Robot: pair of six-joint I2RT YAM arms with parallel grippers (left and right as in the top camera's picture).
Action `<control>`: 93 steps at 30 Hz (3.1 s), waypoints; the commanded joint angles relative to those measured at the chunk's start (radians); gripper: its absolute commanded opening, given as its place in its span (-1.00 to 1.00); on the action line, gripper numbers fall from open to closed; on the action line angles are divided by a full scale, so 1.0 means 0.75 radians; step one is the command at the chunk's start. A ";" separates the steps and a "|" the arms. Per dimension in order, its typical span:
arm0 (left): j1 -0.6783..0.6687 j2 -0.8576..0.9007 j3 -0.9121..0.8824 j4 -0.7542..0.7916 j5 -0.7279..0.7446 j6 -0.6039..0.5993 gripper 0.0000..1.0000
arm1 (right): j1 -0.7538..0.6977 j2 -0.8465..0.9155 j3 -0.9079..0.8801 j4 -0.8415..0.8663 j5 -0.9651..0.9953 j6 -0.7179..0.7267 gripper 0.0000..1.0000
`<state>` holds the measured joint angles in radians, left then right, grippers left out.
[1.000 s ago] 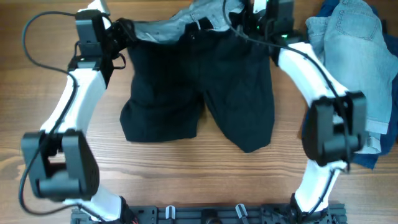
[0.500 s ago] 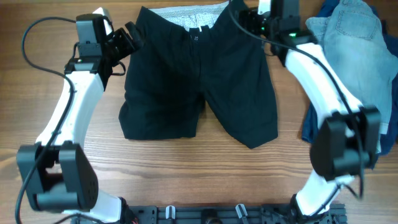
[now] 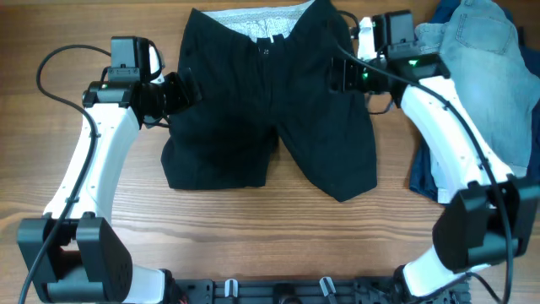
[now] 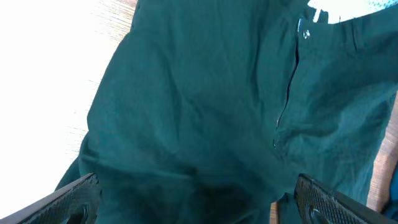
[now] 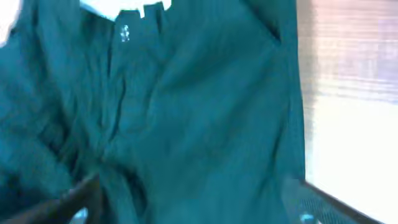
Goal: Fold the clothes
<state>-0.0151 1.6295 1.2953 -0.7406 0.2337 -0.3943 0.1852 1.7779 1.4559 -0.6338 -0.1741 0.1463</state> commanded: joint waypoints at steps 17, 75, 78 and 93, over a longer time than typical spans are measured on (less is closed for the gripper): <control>-0.088 0.012 0.408 -0.112 -0.109 0.038 0.99 | 0.057 0.179 0.628 -0.027 -0.252 -0.158 0.54; 0.001 -0.214 0.407 -0.440 -0.498 -0.164 1.00 | 0.386 0.982 0.738 0.354 0.286 -0.051 -0.01; 0.001 -0.214 0.407 -0.446 -0.498 -0.164 1.00 | 0.386 1.006 0.737 0.346 0.302 -0.053 -0.24; 0.001 -0.214 0.407 -0.446 -0.498 -0.163 0.99 | 0.384 0.855 0.982 0.251 0.345 -0.068 -0.92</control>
<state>-0.0193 1.4605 1.5898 -1.0740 -0.1234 -0.5041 0.4709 2.4756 2.1540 -0.4824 0.0895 0.1013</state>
